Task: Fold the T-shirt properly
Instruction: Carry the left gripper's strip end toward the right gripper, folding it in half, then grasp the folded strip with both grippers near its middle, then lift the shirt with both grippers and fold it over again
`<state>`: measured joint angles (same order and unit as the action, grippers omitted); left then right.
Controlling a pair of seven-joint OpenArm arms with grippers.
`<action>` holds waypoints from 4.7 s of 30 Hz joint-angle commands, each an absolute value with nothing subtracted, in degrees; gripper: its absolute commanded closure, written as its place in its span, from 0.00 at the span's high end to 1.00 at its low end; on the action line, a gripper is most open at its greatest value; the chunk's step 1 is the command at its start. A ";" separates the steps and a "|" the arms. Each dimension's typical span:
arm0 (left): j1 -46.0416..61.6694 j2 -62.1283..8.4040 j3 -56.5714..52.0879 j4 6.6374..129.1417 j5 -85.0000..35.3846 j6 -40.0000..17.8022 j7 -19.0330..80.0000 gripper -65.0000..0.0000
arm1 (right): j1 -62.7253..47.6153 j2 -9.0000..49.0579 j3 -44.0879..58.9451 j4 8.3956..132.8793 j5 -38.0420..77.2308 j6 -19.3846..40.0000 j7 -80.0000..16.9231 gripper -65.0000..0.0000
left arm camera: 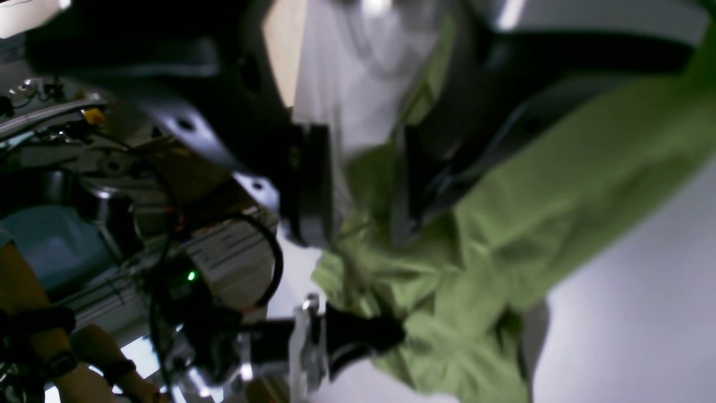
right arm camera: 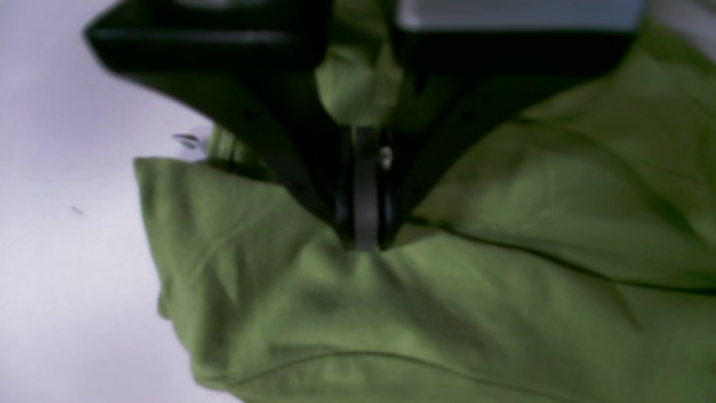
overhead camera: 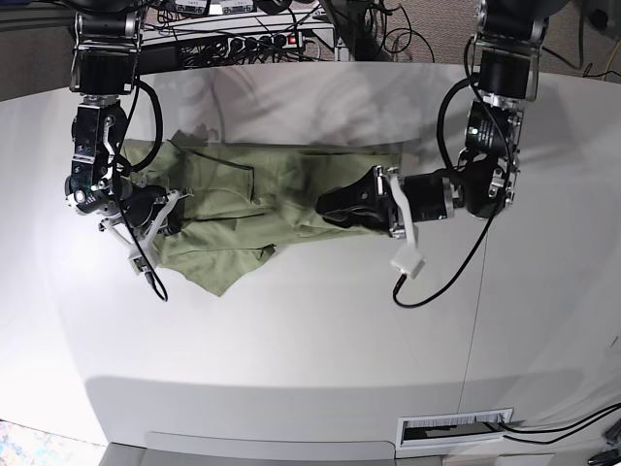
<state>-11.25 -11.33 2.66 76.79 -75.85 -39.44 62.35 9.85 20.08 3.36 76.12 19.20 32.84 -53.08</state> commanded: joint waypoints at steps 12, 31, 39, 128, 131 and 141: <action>-14.66 -11.97 2.48 77.78 -78.63 -40.00 74.37 0.19 | 10.44 20.82 3.42 76.97 18.00 32.80 -55.53 0.00; -6.31 -12.40 2.96 76.31 -35.42 -40.00 45.06 0.00 | 10.17 27.62 7.60 94.85 20.75 32.47 -66.00 0.00; -6.59 -12.56 6.00 70.59 -26.57 -38.39 42.54 0.00 | 7.84 27.64 14.02 94.80 26.87 32.77 -68.62 0.12; -6.22 -4.16 21.85 70.59 -40.32 -38.35 44.95 0.00 | 13.69 6.09 10.07 87.77 49.23 34.70 -70.02 0.00; -6.55 -4.16 25.06 70.61 -38.65 -36.40 42.89 0.00 | 13.65 4.19 10.07 87.77 49.28 34.70 -70.72 0.00; -11.16 -4.91 25.69 70.67 -34.79 -32.16 44.60 0.00 | 13.63 4.45 6.35 89.73 49.71 34.72 -73.78 0.00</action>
